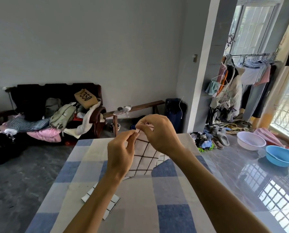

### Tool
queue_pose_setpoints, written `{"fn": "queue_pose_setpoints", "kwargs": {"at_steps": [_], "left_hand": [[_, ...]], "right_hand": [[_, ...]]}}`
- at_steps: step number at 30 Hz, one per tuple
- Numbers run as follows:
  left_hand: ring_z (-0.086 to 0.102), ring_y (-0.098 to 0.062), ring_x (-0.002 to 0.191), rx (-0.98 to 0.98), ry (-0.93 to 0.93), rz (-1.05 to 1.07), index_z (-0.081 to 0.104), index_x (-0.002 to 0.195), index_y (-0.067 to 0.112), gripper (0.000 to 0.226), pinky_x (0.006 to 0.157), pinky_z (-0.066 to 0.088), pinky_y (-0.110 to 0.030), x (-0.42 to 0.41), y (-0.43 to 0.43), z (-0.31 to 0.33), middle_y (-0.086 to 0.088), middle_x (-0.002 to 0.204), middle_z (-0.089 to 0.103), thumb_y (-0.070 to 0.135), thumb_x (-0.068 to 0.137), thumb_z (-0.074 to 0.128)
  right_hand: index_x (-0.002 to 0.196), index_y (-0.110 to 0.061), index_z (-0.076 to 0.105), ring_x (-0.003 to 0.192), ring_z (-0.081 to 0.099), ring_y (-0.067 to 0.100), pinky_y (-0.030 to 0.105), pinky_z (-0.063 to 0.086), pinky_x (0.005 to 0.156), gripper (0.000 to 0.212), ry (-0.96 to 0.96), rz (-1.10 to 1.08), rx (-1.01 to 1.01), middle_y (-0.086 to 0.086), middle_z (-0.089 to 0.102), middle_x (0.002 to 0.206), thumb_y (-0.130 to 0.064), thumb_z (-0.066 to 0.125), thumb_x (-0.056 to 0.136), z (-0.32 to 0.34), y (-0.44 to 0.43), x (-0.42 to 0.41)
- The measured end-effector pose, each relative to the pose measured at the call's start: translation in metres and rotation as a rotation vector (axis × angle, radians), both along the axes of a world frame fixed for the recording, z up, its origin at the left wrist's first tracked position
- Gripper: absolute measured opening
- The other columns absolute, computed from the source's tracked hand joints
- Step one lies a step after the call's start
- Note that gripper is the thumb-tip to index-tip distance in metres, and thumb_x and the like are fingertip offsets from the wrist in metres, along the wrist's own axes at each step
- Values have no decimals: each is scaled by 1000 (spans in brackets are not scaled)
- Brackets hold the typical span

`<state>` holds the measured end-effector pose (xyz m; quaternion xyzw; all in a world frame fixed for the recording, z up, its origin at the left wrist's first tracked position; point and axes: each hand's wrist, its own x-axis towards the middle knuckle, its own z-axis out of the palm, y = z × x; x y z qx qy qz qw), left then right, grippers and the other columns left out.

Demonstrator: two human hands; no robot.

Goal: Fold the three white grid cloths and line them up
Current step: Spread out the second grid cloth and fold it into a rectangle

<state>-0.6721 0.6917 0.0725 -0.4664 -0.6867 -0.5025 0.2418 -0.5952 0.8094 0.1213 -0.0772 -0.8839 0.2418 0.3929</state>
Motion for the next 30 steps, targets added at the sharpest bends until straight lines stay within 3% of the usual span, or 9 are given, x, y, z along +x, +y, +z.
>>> {"fn": "queue_pose_setpoints", "kwargs": {"at_steps": [3,6,8,12,15,19,22,25,30], "left_hand": [[66,-13,81,-1,-31,13,69,99,-1,25,71,45,-10,1,-2,-9,-9,88,72,18,88,57],[68,-17,76,-17,-35,37,69,97,-2,25,70,45,-11,0,-2,-20,-11,86,73,18,87,58],[69,-19,77,-29,-18,59,69,97,-2,30,71,48,-15,-2,-2,-28,-11,86,73,24,90,55],[70,-19,78,-67,9,95,70,97,-2,47,72,55,-24,-7,-7,-54,-11,88,72,38,95,45],[68,-15,78,-90,-22,83,69,97,-1,43,69,57,-26,-13,-9,-69,-9,87,72,36,93,49],[66,-13,77,-225,-172,66,68,92,12,14,66,52,-15,-24,-27,-114,-3,83,70,22,90,57],[66,-10,72,-258,-323,152,69,92,13,26,63,58,-30,-24,-52,-145,0,82,71,31,89,51],[67,-20,80,-170,-272,194,68,102,6,30,69,55,-29,-22,-48,-124,-7,89,71,28,91,51],[62,-15,93,-87,-57,86,64,114,6,46,79,50,-28,-6,-15,-52,-6,100,69,43,96,43]], "right_hand": [[96,-16,72,84,62,5,30,53,78,15,72,-39,-52,-5,71,93,-27,65,88,5,-2,1],[94,-16,73,83,63,8,35,53,78,13,80,-70,-18,-5,72,90,-26,66,88,2,-4,0],[91,-16,73,81,64,10,37,52,81,11,140,-114,31,-5,72,88,-24,68,87,0,-6,1],[89,-18,74,80,64,12,29,42,87,8,193,-181,99,-6,73,85,-24,71,84,1,-2,4],[88,-17,74,79,65,14,32,45,86,12,193,-199,106,-5,73,85,-27,69,85,-1,-3,4],[89,-14,72,75,65,17,39,52,77,27,332,-227,68,-2,72,86,-35,55,90,15,8,12],[87,-16,73,77,65,16,41,50,82,32,301,-278,164,-4,72,85,-39,51,91,34,32,19],[87,-17,73,75,64,12,42,50,81,23,189,-228,143,-6,72,82,-33,58,91,16,38,17],[88,-17,74,76,64,6,41,52,79,13,83,-118,41,-8,72,83,-24,63,90,-33,16,13]]}}
